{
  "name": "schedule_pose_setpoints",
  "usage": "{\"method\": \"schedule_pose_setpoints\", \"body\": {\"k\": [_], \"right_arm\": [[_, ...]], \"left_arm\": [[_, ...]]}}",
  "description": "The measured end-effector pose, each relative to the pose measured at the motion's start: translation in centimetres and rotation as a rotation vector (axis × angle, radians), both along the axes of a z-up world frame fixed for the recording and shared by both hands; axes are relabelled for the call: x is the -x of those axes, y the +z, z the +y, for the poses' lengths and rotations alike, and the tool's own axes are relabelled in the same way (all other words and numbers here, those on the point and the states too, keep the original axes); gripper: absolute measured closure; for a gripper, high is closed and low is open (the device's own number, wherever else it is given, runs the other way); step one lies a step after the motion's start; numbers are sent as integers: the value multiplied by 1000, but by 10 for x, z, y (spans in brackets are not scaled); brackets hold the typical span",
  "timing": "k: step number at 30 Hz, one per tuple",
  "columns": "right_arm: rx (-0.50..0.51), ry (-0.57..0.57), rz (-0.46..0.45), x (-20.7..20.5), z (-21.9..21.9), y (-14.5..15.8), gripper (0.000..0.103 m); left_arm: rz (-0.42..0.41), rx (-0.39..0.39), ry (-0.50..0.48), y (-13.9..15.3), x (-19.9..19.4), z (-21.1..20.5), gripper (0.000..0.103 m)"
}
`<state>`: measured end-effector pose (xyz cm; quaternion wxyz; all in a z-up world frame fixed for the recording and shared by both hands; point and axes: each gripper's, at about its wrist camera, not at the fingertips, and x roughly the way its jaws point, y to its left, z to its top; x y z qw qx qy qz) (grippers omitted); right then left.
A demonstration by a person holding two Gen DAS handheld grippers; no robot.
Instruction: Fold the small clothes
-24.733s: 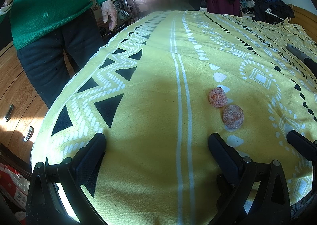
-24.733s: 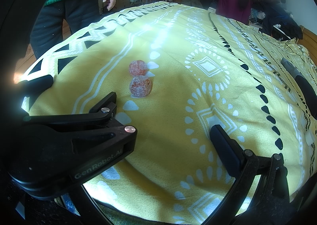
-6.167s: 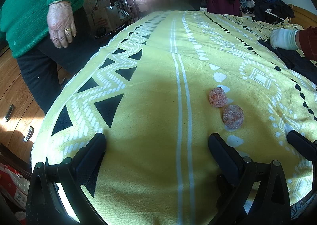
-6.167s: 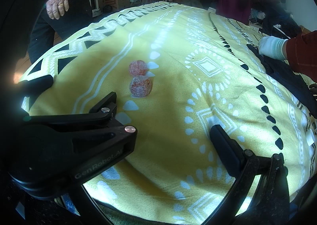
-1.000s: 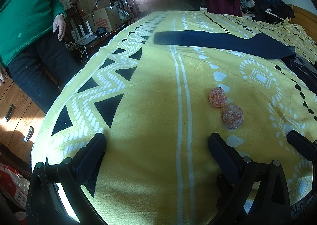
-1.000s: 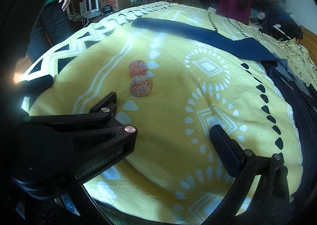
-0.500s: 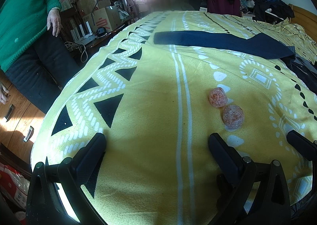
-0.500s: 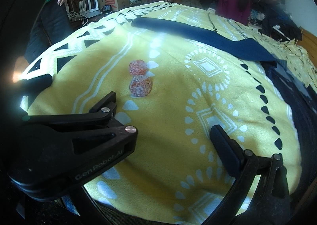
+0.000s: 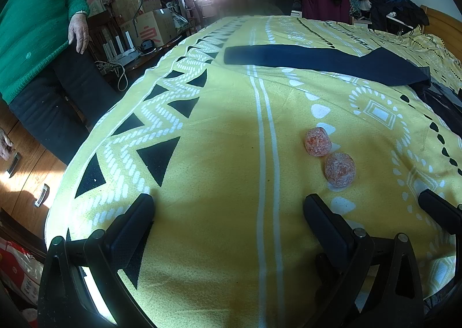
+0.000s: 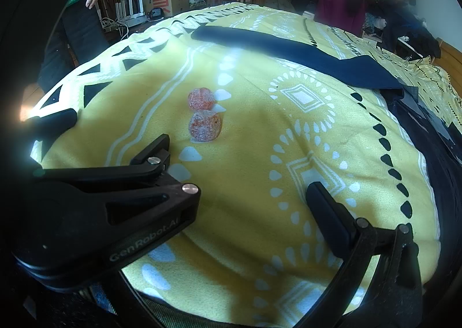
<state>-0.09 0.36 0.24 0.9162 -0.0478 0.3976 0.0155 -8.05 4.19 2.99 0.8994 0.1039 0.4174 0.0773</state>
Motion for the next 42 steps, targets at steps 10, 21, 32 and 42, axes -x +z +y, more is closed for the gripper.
{"method": "schedule_pose_setpoints", "body": {"k": [10, 21, 32, 42], "right_arm": [[-21, 0, -4, -1, -2, -1, 0], [-25, 0, 2, -2, -2, -2, 0], [-23, -1, 2, -2, -3, -2, 0], [-23, -1, 1, -2, -3, -2, 0]], "left_arm": [[0, 0, 0, 0, 0, 0, 0], [-1, -1, 0, 0, 0, 0, 0], [-1, -1, 0, 0, 0, 0, 0], [-2, -2, 0, 0, 0, 1, 0]]}}
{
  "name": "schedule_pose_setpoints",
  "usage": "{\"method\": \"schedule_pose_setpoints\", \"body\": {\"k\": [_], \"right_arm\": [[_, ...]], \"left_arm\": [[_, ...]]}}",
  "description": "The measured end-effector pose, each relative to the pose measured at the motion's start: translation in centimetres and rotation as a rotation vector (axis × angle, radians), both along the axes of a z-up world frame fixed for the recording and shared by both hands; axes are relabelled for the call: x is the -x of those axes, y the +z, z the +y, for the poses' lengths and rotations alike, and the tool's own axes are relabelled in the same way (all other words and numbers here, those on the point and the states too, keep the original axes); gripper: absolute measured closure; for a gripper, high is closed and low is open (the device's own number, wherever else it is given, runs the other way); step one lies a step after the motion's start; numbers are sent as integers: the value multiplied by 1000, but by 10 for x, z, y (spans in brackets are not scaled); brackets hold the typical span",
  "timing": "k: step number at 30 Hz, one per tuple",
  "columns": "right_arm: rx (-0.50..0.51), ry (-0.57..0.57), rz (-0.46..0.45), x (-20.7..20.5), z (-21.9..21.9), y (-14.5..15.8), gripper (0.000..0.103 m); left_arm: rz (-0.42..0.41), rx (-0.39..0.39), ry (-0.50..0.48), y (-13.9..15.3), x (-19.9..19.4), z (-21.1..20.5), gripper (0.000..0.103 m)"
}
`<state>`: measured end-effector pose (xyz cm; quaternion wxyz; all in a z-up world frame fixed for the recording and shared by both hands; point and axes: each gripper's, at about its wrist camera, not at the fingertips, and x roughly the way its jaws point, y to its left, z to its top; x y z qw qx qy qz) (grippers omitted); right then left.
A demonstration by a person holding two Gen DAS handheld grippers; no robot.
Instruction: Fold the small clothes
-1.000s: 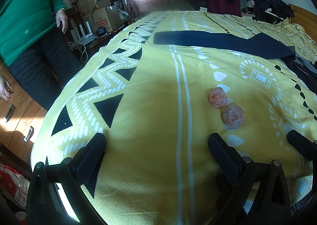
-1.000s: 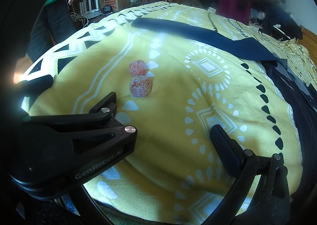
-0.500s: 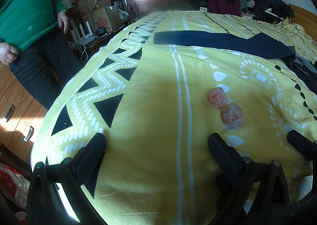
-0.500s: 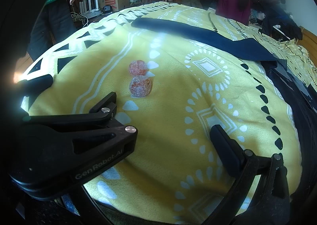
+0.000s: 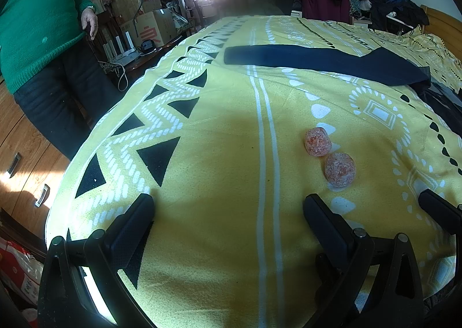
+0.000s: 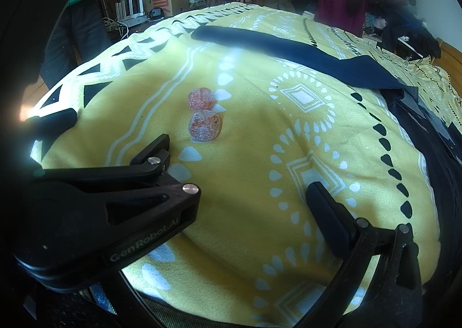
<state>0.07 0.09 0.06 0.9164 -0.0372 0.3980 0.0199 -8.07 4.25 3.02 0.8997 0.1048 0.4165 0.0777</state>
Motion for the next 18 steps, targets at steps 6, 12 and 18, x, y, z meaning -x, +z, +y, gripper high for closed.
{"method": "schedule_pose_setpoints", "body": {"k": [6, 12, 18], "right_arm": [[-2, 0, 0, 0, 0, 0, 0], [-2, 0, 2, 0, 0, 0, 0], [-3, 0, 2, -1, 0, 0, 0]], "left_arm": [[0, 0, 0, 0, 0, 0, 0], [0, 0, 0, 0, 0, 0, 0], [-3, 0, 1, 0, 0, 0, 0]]}}
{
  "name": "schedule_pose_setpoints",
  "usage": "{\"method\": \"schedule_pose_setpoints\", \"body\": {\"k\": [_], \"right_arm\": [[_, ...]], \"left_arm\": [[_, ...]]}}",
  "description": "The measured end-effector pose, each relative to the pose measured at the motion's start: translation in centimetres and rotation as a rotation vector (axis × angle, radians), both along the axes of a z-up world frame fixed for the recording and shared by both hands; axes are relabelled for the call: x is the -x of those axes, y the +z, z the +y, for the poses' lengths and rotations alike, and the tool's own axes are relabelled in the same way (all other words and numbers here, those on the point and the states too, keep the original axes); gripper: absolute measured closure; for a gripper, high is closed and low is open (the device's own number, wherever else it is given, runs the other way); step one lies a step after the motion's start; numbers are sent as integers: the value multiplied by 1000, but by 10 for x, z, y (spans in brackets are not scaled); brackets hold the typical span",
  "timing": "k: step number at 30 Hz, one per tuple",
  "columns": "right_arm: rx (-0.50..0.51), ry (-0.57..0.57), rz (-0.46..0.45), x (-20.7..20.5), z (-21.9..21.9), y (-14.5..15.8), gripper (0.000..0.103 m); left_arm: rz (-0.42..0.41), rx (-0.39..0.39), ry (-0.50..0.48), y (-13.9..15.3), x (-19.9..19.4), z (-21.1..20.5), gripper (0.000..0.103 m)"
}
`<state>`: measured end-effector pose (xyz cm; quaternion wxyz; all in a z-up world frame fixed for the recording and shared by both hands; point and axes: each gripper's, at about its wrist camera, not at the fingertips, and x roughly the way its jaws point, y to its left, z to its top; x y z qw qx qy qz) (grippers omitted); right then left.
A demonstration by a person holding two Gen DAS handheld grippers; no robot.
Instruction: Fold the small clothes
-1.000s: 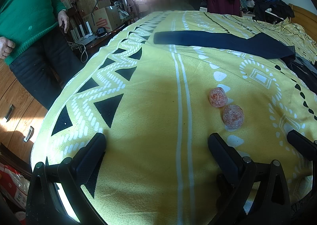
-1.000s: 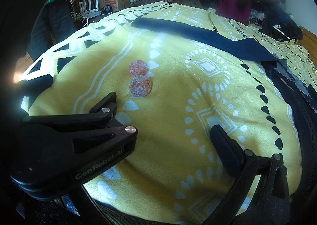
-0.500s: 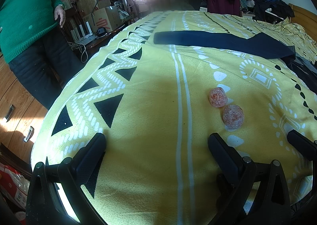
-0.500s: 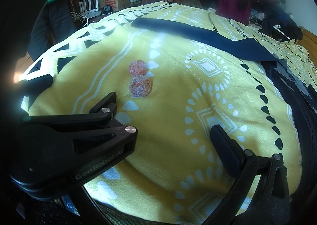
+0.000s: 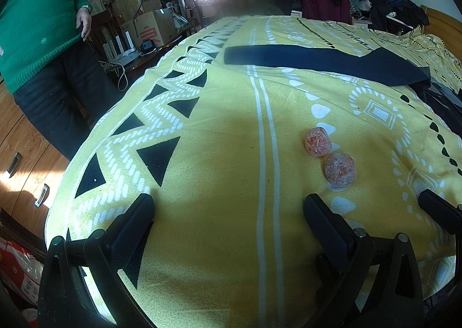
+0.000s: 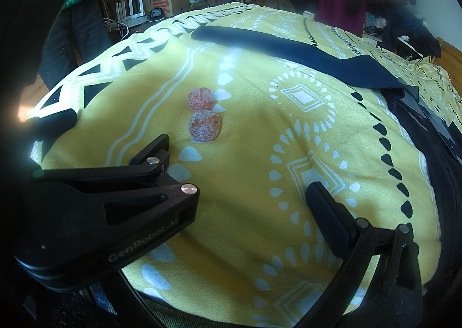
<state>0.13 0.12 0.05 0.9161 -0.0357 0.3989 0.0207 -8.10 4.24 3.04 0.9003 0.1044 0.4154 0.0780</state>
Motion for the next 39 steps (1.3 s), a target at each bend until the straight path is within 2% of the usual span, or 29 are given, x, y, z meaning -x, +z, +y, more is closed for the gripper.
{"method": "schedule_pose_setpoints", "body": {"k": [3, 8, 16, 21, 25, 28, 30, 34, 35, 37, 39], "right_arm": [[1, 0, 1, 0, 0, 0, 0], [8, -1, 3, 0, 1, 0, 0], [1, -2, 9, 1, 1, 1, 0], [31, -4, -8, 1, 3, 1, 0], [47, -3, -21, -2, 6, 1, 0], [59, 18, -26, -7, 9, 1, 0], [43, 70, -4, -11, 8, 2, 0], [-71, 322, 128, -21, -11, 14, 0], [-91, 383, 134, -21, -13, 19, 0], [-119, 505, 152, -17, -20, 30, 2], [-142, 553, 201, -15, -42, 50, 7]], "left_arm": [[-4, 18, -1, 1, 1, 3, 0], [26, 1, 3, -1, 0, 0, 0], [28, -2, 3, -3, -1, -1, 0], [54, -16, 6, -3, -1, -2, 0], [41, -21, 11, -3, -2, -4, 0], [27, 16, 9, -4, -5, -1, 0], [16, 39, 11, -4, -6, 3, 0], [-7, 98, 10, 1, -3, 10, 0], [-9, 111, 13, 3, -2, 12, 0], [-20, 97, 35, 9, 2, 9, 0], [-53, 88, 50, 21, 7, 0, 0]]}}
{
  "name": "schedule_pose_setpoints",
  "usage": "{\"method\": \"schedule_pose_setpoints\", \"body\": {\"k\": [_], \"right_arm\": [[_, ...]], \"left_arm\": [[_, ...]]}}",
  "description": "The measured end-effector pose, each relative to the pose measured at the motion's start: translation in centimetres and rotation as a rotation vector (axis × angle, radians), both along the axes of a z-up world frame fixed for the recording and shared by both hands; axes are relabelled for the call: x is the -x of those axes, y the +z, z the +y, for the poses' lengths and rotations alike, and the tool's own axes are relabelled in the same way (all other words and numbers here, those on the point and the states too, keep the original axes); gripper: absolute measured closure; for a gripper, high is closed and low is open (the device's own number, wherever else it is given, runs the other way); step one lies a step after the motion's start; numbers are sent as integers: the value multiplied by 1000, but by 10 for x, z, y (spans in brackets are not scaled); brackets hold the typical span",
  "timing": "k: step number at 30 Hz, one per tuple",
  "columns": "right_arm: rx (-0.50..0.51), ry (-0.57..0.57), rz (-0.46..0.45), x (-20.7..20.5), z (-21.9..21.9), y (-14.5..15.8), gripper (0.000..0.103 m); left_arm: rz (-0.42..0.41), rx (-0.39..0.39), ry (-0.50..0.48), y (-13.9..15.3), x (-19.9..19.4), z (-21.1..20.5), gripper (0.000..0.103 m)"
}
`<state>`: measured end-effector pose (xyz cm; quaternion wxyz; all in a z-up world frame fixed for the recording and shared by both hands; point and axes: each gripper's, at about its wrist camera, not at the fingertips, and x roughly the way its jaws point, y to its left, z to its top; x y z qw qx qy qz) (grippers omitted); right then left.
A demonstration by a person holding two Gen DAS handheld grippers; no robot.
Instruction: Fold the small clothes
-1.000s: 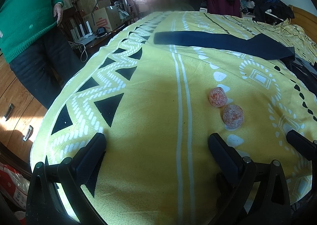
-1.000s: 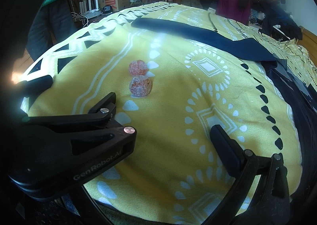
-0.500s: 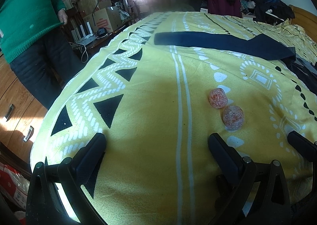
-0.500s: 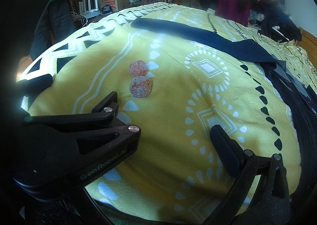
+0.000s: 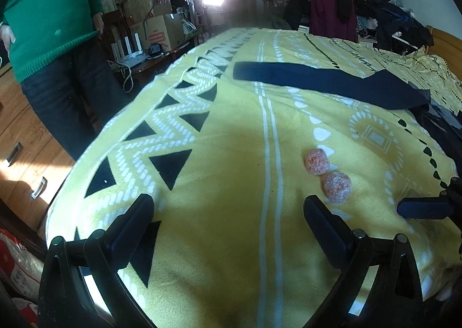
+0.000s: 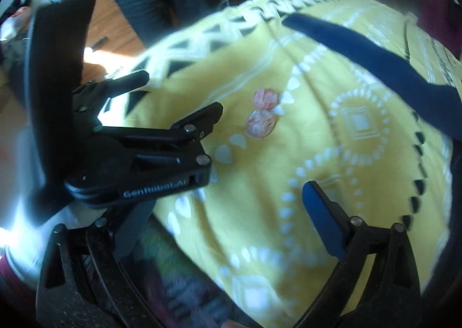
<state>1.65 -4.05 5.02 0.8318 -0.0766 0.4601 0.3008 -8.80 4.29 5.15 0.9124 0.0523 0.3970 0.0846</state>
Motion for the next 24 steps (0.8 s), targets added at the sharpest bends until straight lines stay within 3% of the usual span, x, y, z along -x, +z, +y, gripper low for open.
{"method": "schedule_pose_setpoints", "body": {"k": [3, 6, 10, 16, 17, 19, 21, 24], "right_arm": [[-6, 51, -160, 16, -37, 49, 7], [23, 45, -356, 15, -88, 113, 6], [49, -11, -695, 26, -158, 213, 6], [117, -288, -1176, 79, -302, 387, 0], [167, -335, -1304, 96, -323, 416, 0], [254, -400, -1444, 125, -360, 452, 0], [311, -466, -1528, 157, -388, 484, 0], [343, -579, -1566, 198, -436, 525, 0]], "left_arm": [[-87, 10, 8, 37, 7, -21, 0], [-247, 32, -50, 101, 11, -51, 0], [-556, 52, -194, 226, 26, -114, 0], [-1020, 202, -468, 453, 97, -227, 0], [-1065, 241, -508, 486, 106, -242, 0], [-1144, 300, -587, 547, 131, -268, 0], [-1187, 322, -625, 597, 151, -288, 0], [-1226, 312, -642, 650, 178, -305, 0]]}}
